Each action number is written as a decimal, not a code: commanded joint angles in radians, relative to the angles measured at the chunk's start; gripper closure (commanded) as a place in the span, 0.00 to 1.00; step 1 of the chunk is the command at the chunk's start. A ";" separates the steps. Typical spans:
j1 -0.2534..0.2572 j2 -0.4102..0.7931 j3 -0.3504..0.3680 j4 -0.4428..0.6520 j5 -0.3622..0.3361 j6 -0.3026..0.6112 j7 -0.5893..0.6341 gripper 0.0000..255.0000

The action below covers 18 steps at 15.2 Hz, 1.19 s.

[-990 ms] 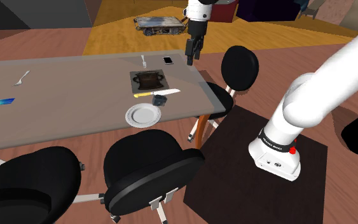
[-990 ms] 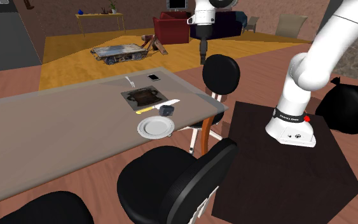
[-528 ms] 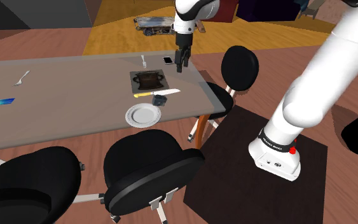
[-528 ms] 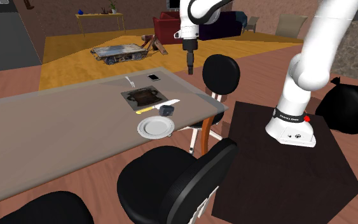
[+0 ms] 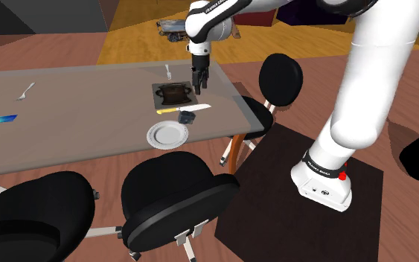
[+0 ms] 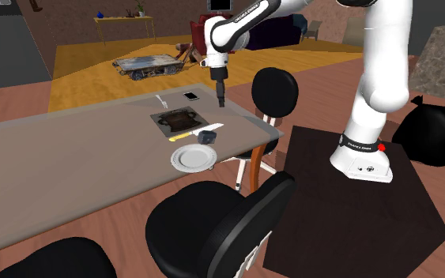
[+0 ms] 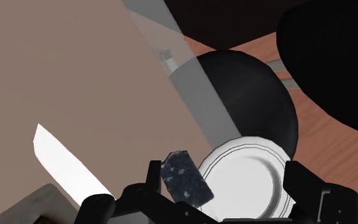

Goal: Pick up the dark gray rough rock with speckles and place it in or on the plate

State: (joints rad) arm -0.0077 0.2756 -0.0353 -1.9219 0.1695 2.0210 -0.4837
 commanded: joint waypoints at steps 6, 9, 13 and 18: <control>-0.011 0.310 0.020 0.288 0.013 -0.025 -0.057 0.00; -0.013 0.403 0.027 0.377 0.014 -0.033 -0.070 0.00; -0.009 0.420 0.030 0.348 0.017 0.012 -0.073 0.00; -0.006 0.432 0.031 0.332 0.020 0.041 -0.075 0.00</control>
State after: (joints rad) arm -0.0145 0.7063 -0.0040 -1.5901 0.1894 2.0604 -0.5584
